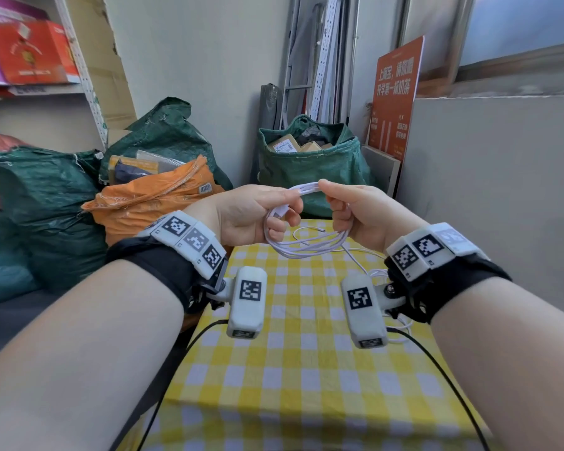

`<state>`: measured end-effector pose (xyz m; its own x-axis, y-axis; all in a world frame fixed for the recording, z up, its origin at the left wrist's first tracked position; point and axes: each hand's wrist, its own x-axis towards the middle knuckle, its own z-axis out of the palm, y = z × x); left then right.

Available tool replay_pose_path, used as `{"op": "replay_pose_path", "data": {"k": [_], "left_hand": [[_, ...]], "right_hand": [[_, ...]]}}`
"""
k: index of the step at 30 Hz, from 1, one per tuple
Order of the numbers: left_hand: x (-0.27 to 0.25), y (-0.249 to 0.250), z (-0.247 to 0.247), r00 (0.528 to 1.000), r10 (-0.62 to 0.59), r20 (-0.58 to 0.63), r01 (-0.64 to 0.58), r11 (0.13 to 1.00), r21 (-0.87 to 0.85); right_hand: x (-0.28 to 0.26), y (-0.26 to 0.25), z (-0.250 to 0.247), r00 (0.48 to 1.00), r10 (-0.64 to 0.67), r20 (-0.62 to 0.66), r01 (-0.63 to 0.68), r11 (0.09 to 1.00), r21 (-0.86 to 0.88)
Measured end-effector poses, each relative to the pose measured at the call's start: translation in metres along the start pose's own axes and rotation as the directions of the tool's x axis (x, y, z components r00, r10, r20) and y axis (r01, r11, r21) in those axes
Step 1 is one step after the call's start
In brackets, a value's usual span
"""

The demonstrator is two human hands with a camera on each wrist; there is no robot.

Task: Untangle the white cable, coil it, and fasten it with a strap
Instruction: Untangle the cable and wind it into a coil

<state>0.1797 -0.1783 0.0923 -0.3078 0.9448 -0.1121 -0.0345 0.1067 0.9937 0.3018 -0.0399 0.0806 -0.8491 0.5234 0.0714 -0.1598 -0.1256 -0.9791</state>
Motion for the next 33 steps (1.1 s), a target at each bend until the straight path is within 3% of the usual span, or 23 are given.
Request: {"op": "replay_pose_path", "data": {"k": [7, 10, 13, 18, 24, 29, 33], "left_hand": [[0.002, 0.001, 0.002, 0.997, -0.067, -0.050, 0.077, 0.970, 0.230], [0.005, 0.003, 0.006, 0.999, -0.001, -0.052, 0.017, 0.948, 0.319], [0.009, 0.005, 0.008, 0.998, 0.062, -0.023, -0.054, 0.963, 0.264], [0.012, 0.004, 0.006, 0.988, 0.136, -0.079, -0.136, 0.991, -0.001], [0.015, 0.003, 0.000, 0.977, 0.129, -0.172, -0.184, 0.913, -0.365], [0.010, 0.000, -0.005, 0.986, 0.130, -0.104, -0.162, 0.899, -0.407], [0.010, -0.002, 0.000, 0.990, 0.132, -0.048, -0.140, 0.882, -0.451]], "right_hand": [[-0.002, 0.004, 0.004, 0.997, -0.046, 0.057, 0.061, 0.955, -0.290], [-0.001, 0.003, 0.009, 0.996, -0.082, 0.040, 0.091, 0.915, -0.394], [-0.002, 0.000, 0.010, 0.995, -0.090, 0.046, 0.101, 0.908, -0.406], [-0.004, -0.001, 0.005, 0.996, -0.015, 0.083, 0.027, 0.987, -0.157], [-0.007, 0.003, -0.001, 0.983, 0.004, 0.184, -0.042, 0.979, 0.201], [-0.010, 0.002, -0.002, 0.971, -0.018, 0.238, -0.067, 0.936, 0.346], [-0.007, 0.002, 0.001, 0.985, -0.043, 0.168, -0.022, 0.929, 0.370]]}}
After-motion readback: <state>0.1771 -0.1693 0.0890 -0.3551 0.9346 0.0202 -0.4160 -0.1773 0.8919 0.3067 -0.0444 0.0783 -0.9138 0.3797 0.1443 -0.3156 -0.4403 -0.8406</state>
